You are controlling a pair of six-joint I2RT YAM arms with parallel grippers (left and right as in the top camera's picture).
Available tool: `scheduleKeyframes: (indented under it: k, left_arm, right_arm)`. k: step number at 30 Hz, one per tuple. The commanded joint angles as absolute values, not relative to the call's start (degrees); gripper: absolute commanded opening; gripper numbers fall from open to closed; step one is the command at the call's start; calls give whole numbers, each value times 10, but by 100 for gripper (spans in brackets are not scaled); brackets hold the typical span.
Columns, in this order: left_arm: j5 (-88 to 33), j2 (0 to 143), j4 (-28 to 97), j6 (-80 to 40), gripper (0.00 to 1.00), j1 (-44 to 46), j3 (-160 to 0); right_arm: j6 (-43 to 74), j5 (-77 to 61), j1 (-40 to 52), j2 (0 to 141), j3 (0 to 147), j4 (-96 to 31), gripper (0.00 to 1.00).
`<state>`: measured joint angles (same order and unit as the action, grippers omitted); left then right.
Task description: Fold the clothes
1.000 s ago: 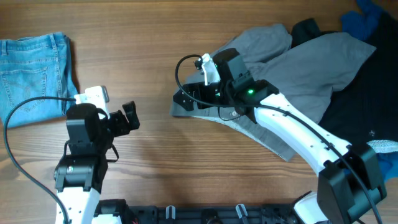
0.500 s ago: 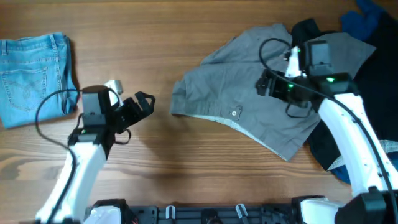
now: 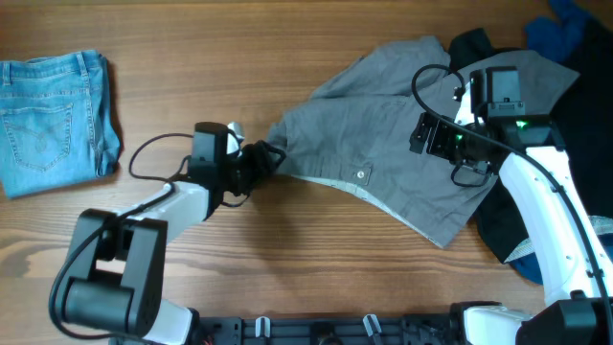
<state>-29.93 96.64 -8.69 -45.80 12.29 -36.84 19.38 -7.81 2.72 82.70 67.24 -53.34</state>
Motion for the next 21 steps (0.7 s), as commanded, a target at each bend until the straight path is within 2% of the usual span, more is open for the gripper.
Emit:
scheduleKeyframes:
  k: [1,2,7,10,13,17,18,19,20,21]
  left_arm:
    - [-301,991,-113,-487,10,146,-372]
    - [-302,990,-114,-485,4,144,-372]
    - [-302,948,-21,-401,4,70,-372]
    - [-300,892,55,-346,4,-49,-394]
    - [-300,864,71,-345,4,-147,-448]
    - [-282,868,69,-315,4,-199,-535]
    - [-279,869,69,-315,24,-204,-550]
    - [-281,870,70,-315,64,-206,-565]
    - [-281,870,74,-317,100,-206,-570]
    - [-297,870,95,-318,100,-201,-571]
  right_arm:
    - [180,-68,27,820,679,-536,100]
    - [180,-67,27,820,679,-536,100]
    - [180,-38,26,820,679,-538,100]
    - [182,-40,27,820,679,-526,100]
    - [182,-95,27,822,679,-495,100]
    - [182,-178,28,832,679,-456,100]
    - [182,-188,28,837,679,-452,100]
    - [182,-197,28,841,679,-450,100]
    - [182,-204,28,846,679,-448,100]
    - [179,-216,28,852,679,-443,100]
